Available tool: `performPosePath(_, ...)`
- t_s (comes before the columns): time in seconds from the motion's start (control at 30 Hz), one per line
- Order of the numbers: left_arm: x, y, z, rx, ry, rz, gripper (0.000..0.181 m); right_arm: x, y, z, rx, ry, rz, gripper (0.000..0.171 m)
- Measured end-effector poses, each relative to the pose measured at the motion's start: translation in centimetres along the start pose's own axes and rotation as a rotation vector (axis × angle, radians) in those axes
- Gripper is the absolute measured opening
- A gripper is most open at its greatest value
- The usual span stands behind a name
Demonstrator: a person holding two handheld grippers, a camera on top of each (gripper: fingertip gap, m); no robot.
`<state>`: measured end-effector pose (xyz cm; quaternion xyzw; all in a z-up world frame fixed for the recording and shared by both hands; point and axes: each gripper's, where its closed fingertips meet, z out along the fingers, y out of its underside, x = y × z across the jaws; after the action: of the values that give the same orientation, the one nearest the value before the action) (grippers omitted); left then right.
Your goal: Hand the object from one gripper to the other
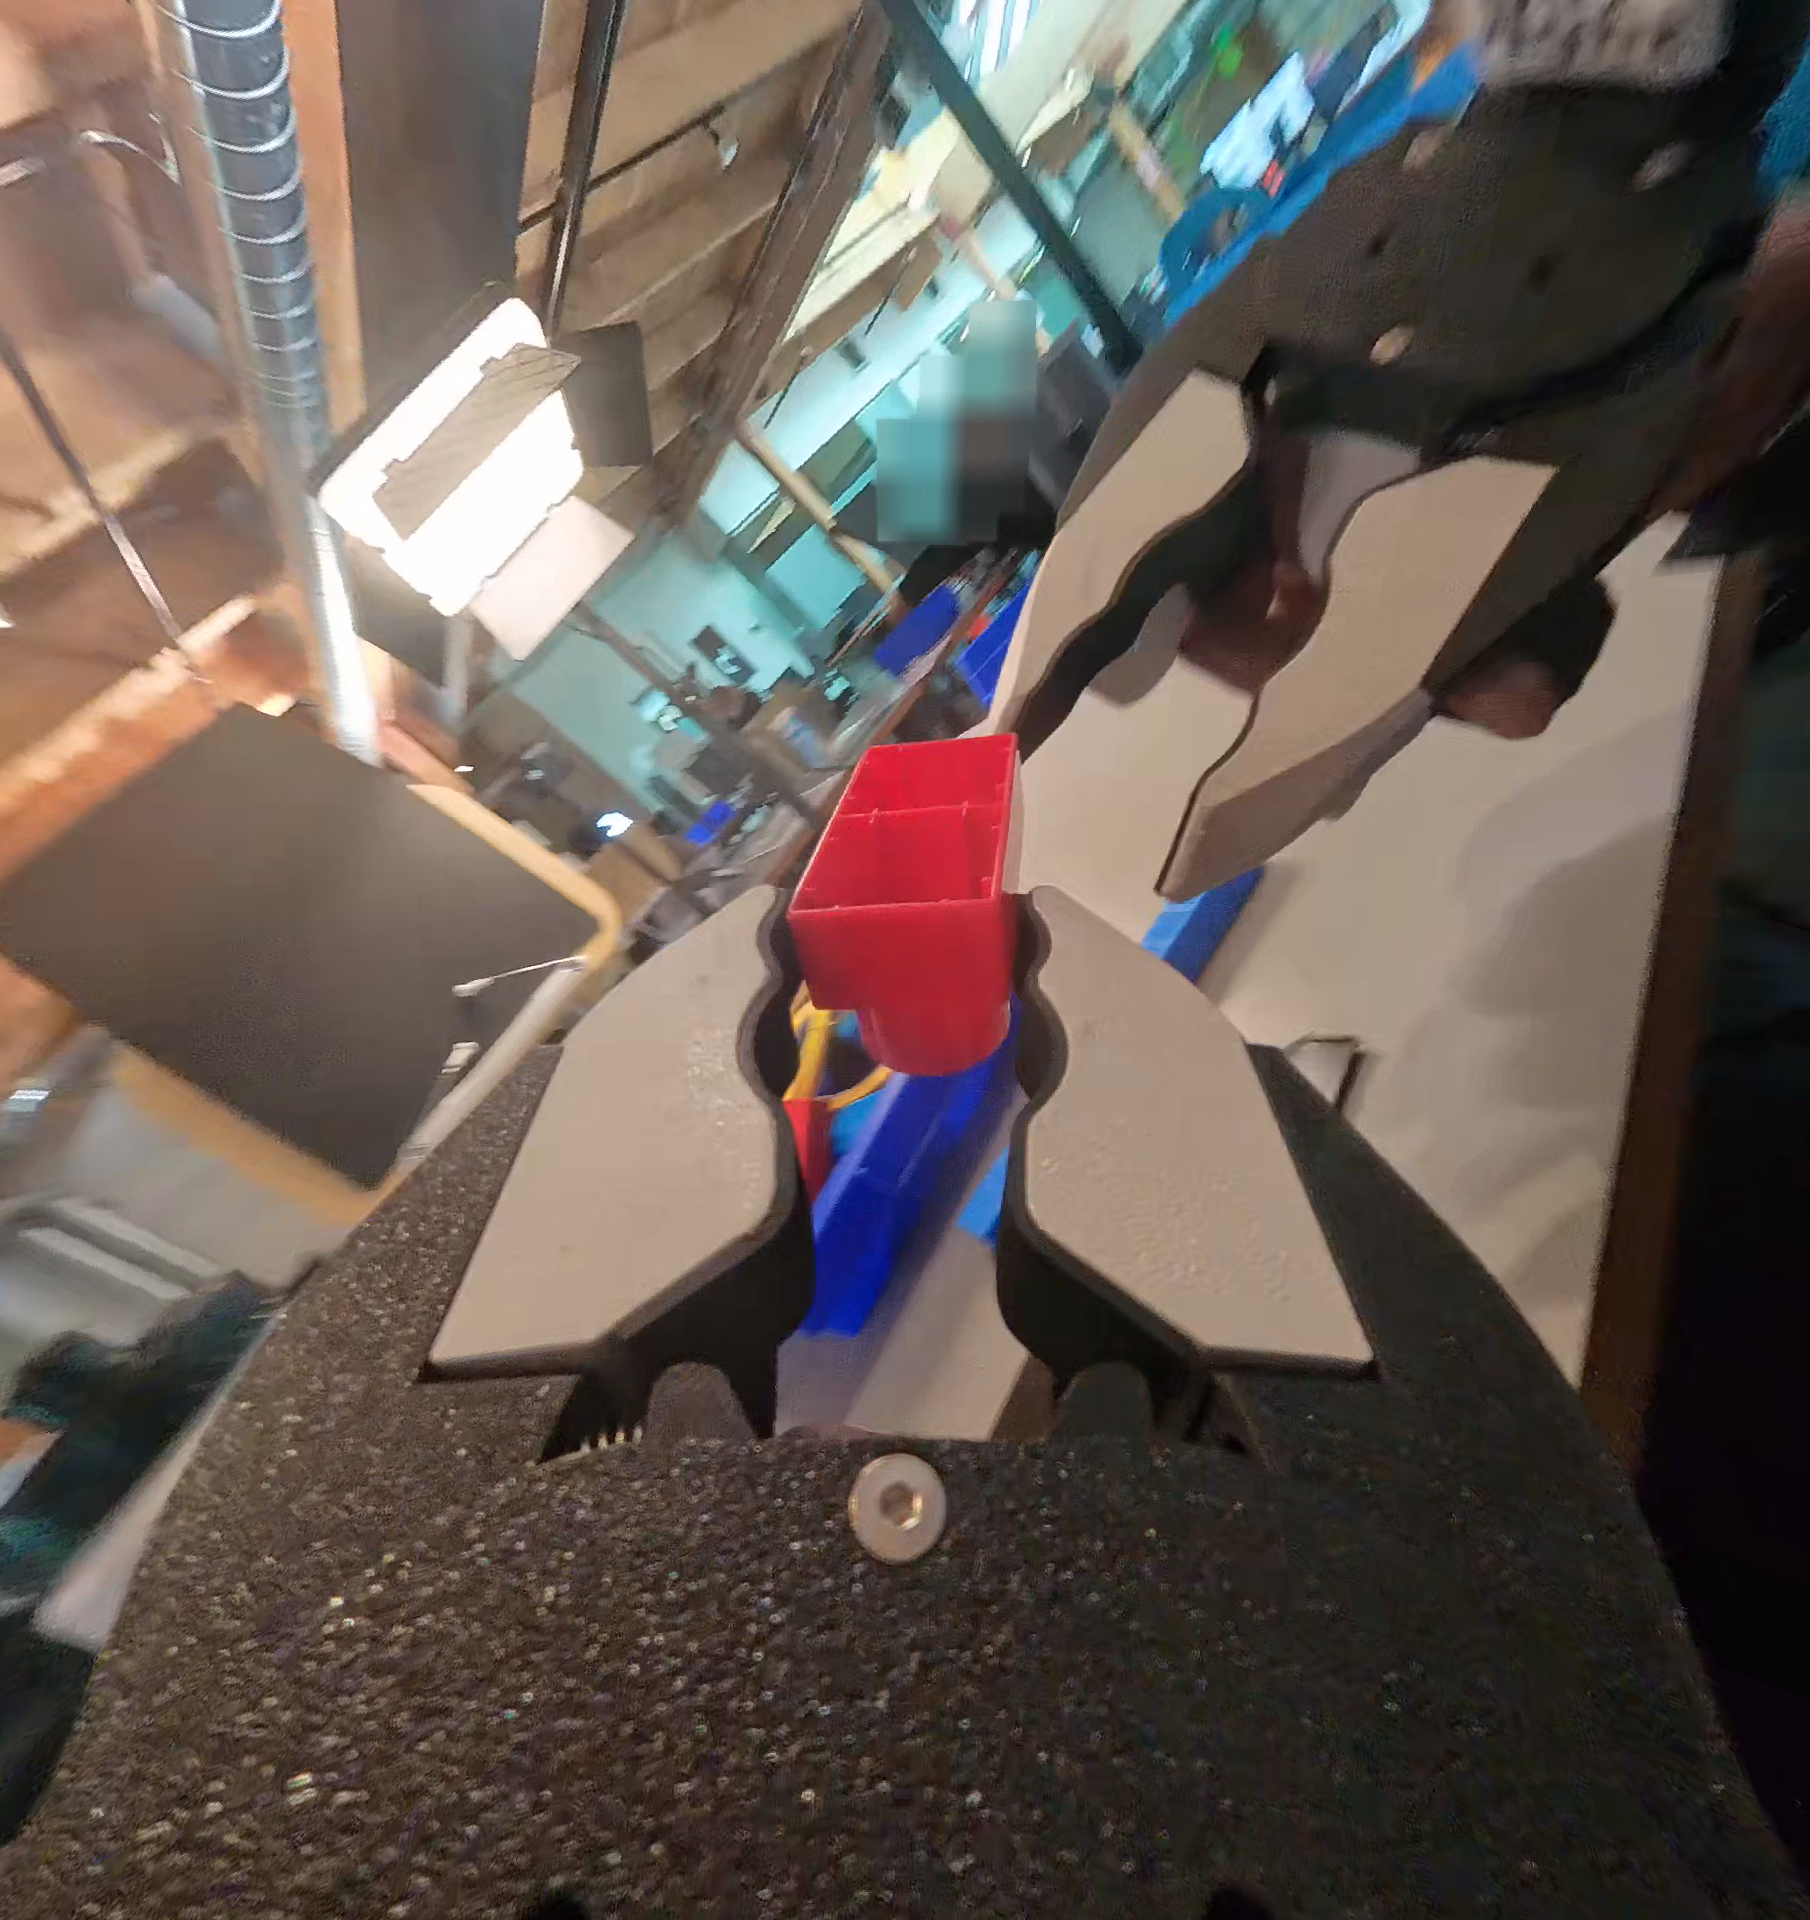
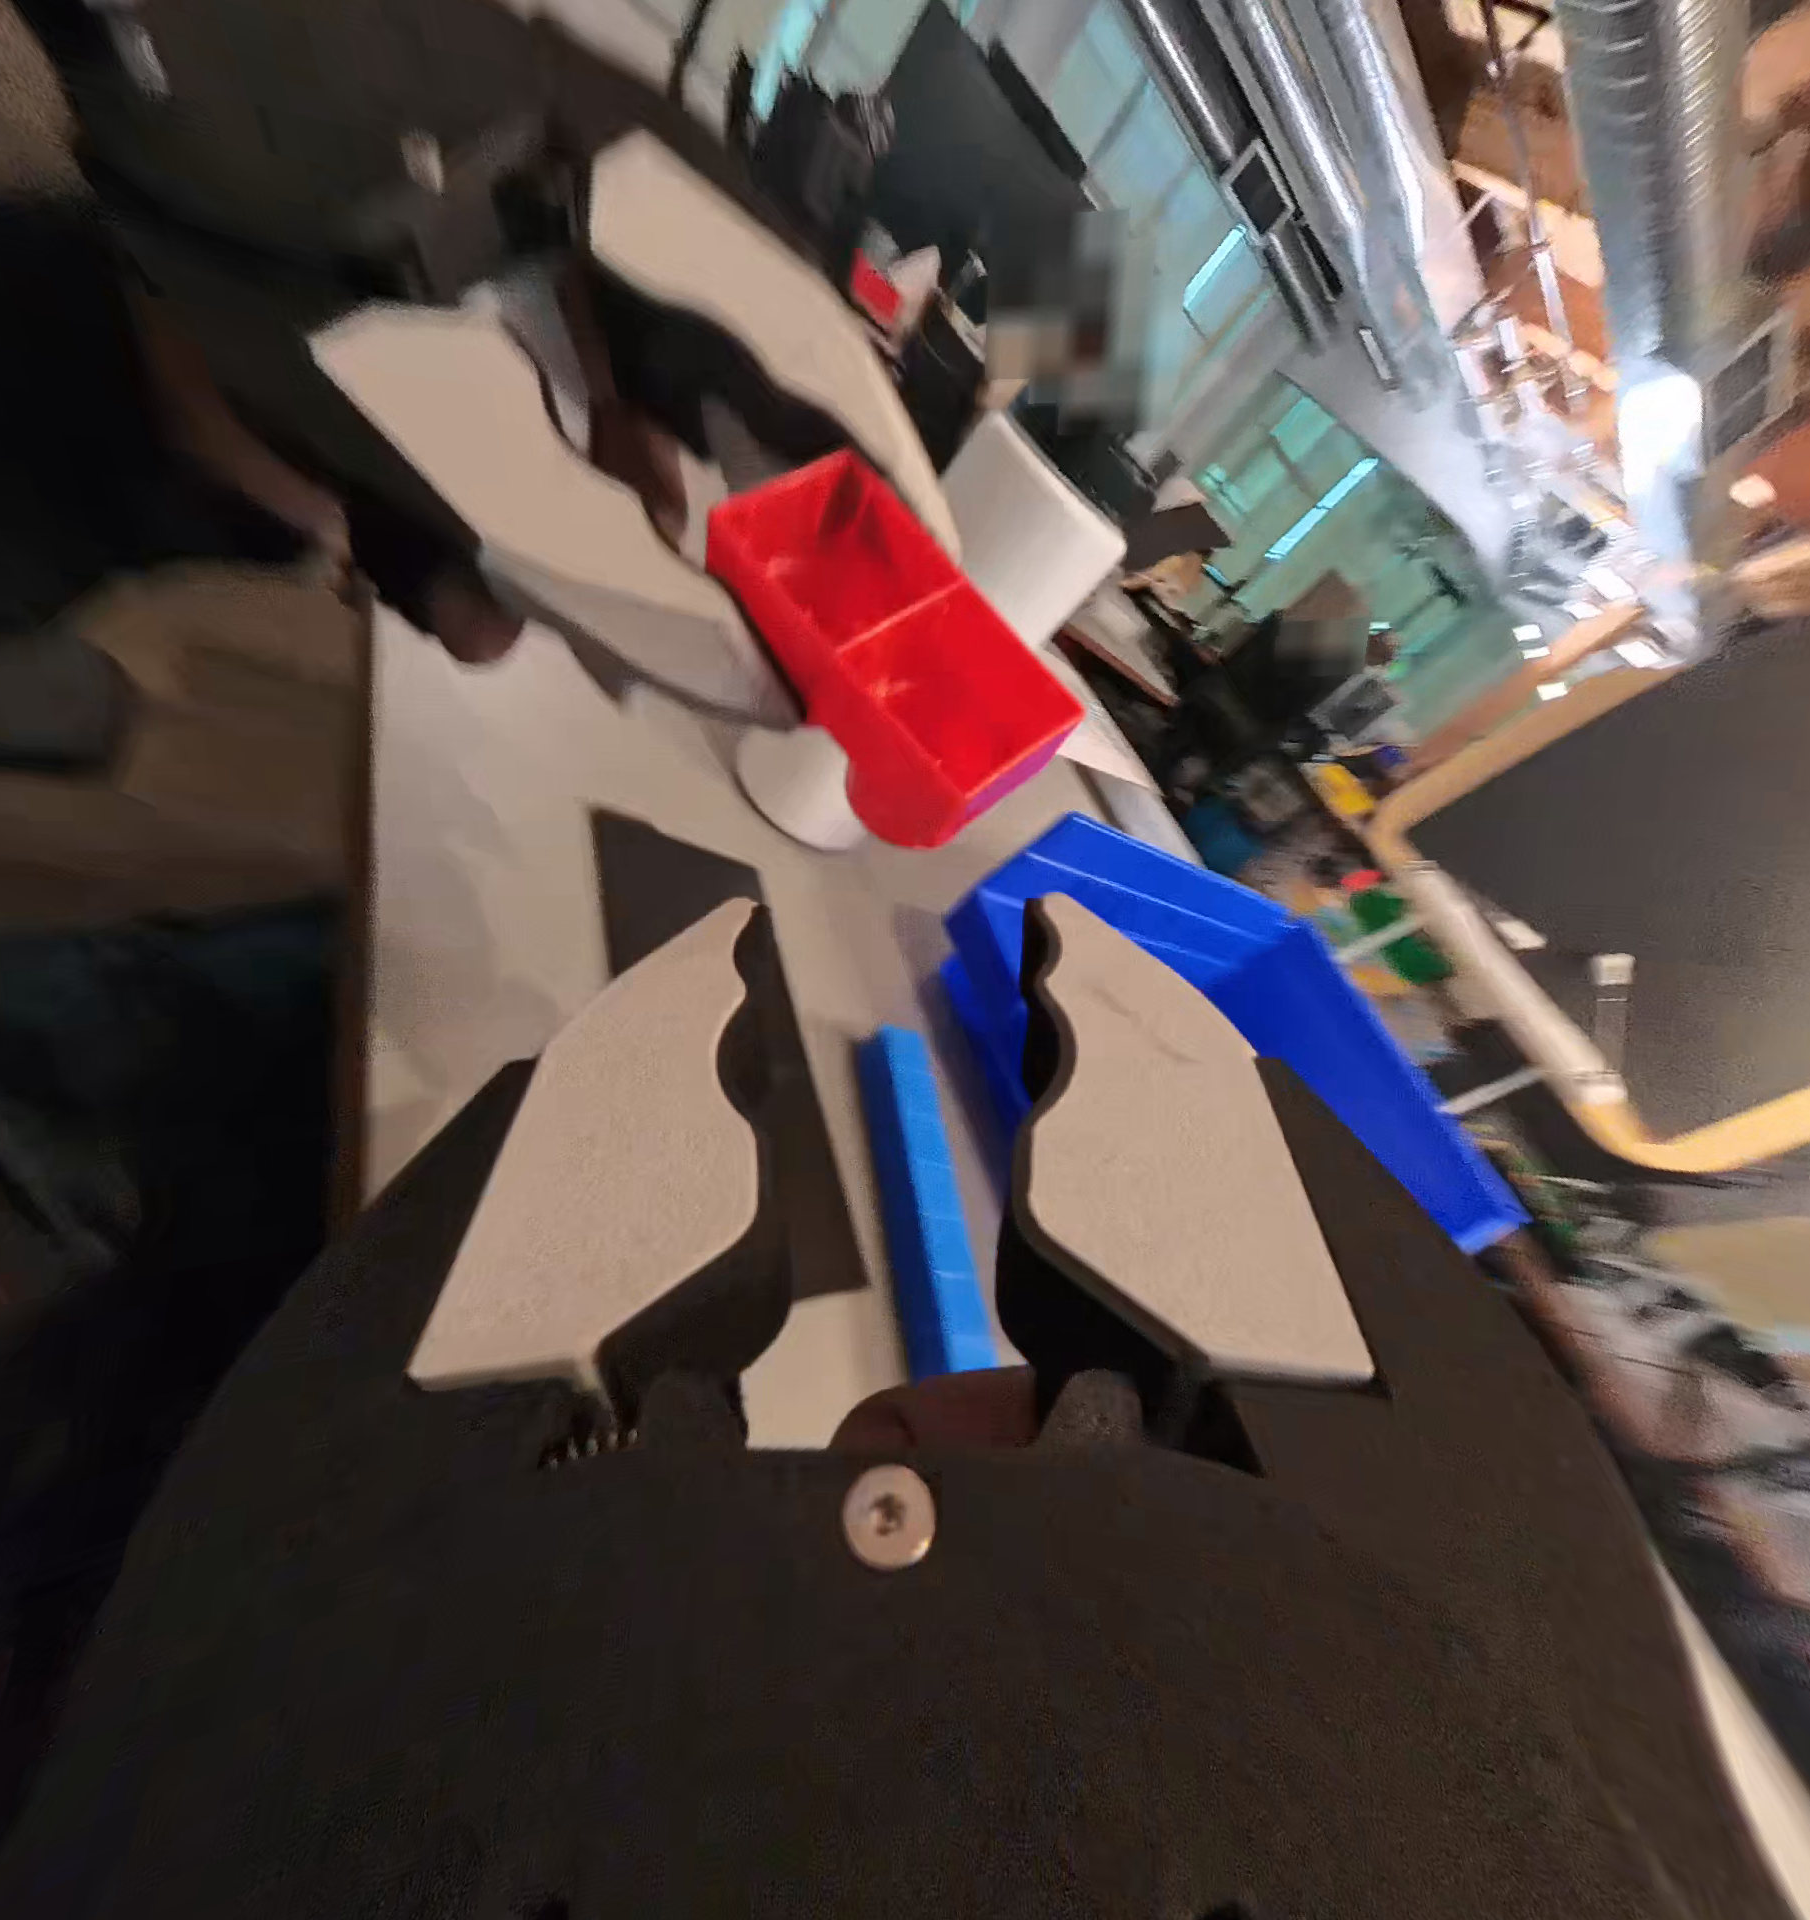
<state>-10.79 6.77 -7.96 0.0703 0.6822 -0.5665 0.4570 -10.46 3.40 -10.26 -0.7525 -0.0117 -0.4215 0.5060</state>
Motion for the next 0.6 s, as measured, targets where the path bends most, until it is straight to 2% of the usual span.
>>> performPosePath(0.1, -0.7, 0.1, -0.4, -0.077, -0.077, 0.187, 0.04, 0.2, -0.4, 0.0, -0.05, 0.087, -0.168, 0.045)
performPosePath(0.27, -0.6, -0.1, -0.5, -0.129, -0.134, 0.397, 0.04, 0.0, -3.1, -0.3, 0.021, 0.147, -0.215, 0.037)
performPosePath(0.6, 0.7, 0.0, 0.7, -0.092, -0.192, 0.606, 0.04, -0.1, -3.7, 0.2, 0.056, -0.011, 0.347, 0.024)
